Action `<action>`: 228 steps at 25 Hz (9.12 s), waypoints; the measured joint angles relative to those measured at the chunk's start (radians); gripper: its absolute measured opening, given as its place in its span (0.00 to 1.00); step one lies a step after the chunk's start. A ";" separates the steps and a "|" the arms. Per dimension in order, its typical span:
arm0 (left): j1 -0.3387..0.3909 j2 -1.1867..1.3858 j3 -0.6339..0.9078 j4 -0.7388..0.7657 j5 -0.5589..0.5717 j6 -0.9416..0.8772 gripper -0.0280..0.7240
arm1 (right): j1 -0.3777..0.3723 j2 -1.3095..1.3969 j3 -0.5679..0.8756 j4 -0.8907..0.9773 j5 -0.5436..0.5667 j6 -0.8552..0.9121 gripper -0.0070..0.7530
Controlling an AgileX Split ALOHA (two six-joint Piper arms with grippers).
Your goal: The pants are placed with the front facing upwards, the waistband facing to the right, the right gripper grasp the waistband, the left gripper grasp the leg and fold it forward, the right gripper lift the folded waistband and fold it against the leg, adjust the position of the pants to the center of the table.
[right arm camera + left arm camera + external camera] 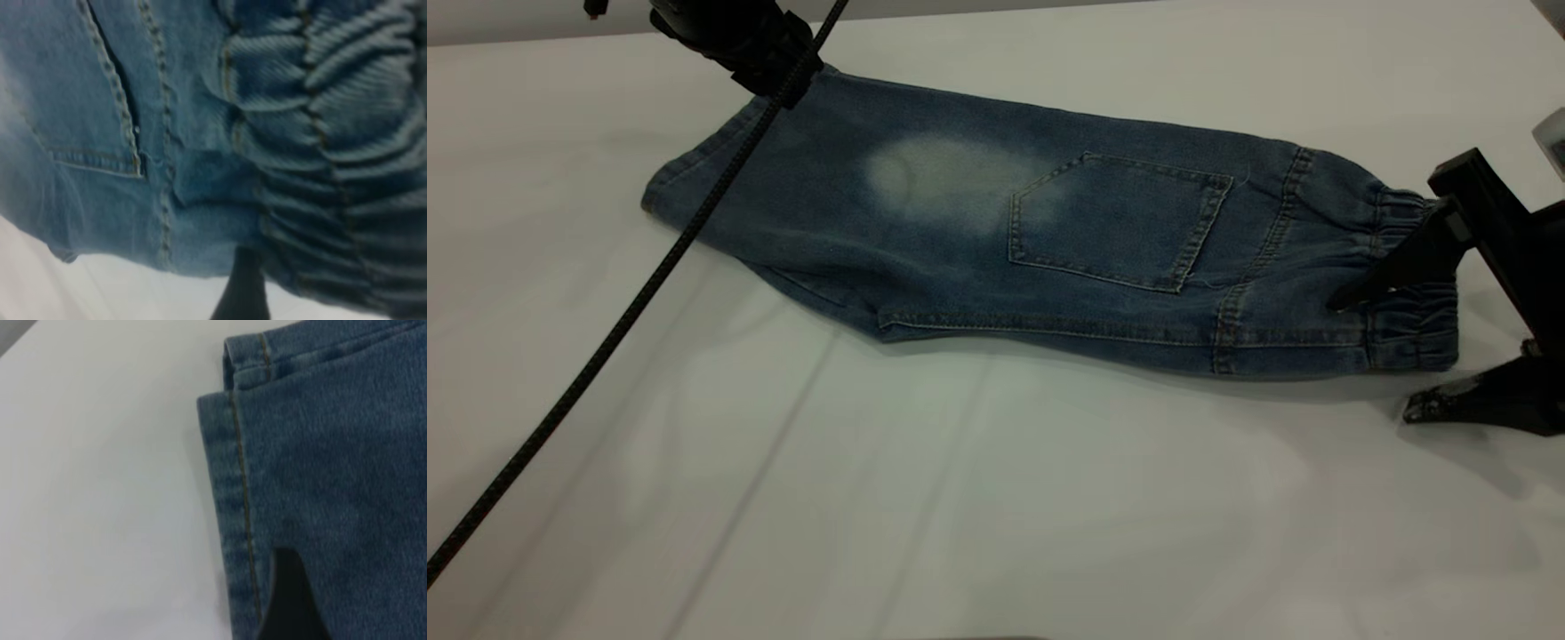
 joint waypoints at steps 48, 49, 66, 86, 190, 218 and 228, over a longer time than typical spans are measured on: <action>-0.517 0.157 -0.009 -0.002 -0.196 -0.189 0.62 | -0.063 -0.312 -0.158 -0.039 0.128 -0.146 0.07; -0.523 0.159 -0.009 -0.002 -0.202 -0.196 0.62 | -0.063 -0.327 -0.158 -0.044 0.129 -0.153 0.07; -0.311 0.017 -0.009 0.002 0.056 -0.199 0.62 | -0.063 -0.352 -0.158 -0.085 0.155 -0.162 0.07; -0.424 0.114 0.000 0.000 0.046 -0.173 0.62 | -0.061 -0.357 -0.208 -0.061 0.386 -0.203 0.07; -0.125 -0.756 0.003 0.015 0.407 -0.153 0.62 | 0.783 0.505 -1.445 -1.752 0.441 1.542 0.60; -0.125 -1.021 0.003 -0.096 0.542 -0.167 0.62 | 0.847 -0.508 -1.357 -1.820 0.535 1.180 0.60; -0.125 -1.187 0.011 -0.251 0.915 -0.107 0.62 | 0.847 -1.008 -0.857 -2.012 0.542 1.208 0.60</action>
